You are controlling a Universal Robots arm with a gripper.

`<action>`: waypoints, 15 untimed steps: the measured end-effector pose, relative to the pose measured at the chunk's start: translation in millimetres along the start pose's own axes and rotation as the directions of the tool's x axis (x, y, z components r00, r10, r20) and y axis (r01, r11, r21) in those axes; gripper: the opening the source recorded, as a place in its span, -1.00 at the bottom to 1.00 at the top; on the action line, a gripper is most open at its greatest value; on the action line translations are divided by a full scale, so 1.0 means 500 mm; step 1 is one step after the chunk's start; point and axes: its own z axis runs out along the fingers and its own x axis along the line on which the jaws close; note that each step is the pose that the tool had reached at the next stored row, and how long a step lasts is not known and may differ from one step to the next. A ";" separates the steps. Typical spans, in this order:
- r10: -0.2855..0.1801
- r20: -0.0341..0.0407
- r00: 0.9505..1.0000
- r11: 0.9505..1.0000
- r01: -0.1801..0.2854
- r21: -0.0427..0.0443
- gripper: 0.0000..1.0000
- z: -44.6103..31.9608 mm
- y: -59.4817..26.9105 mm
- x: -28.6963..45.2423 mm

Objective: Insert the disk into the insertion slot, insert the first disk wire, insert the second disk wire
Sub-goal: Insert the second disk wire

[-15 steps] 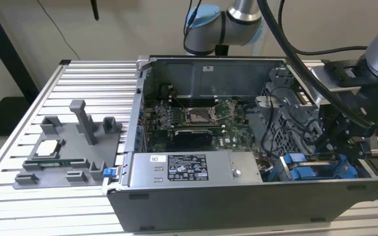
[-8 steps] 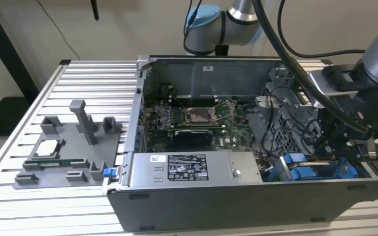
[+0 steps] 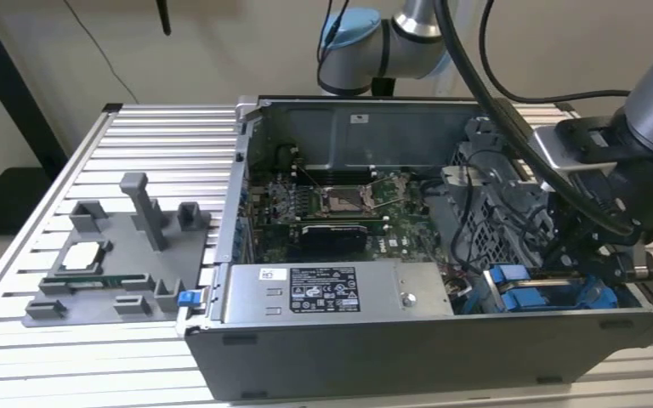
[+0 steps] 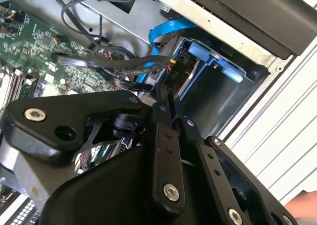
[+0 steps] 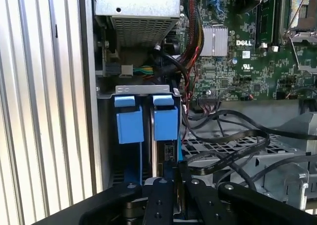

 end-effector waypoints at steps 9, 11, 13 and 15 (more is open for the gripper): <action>0.000 0.001 1.000 1.000 0.000 0.000 -1.00 0.003 0.000 0.000; 0.000 0.001 1.000 1.000 0.000 0.000 -1.00 0.003 0.000 0.000; 0.000 0.001 1.000 1.000 0.000 0.000 -1.00 0.004 0.000 0.000; 0.000 0.001 1.000 1.000 0.000 0.000 -1.00 0.003 0.000 0.000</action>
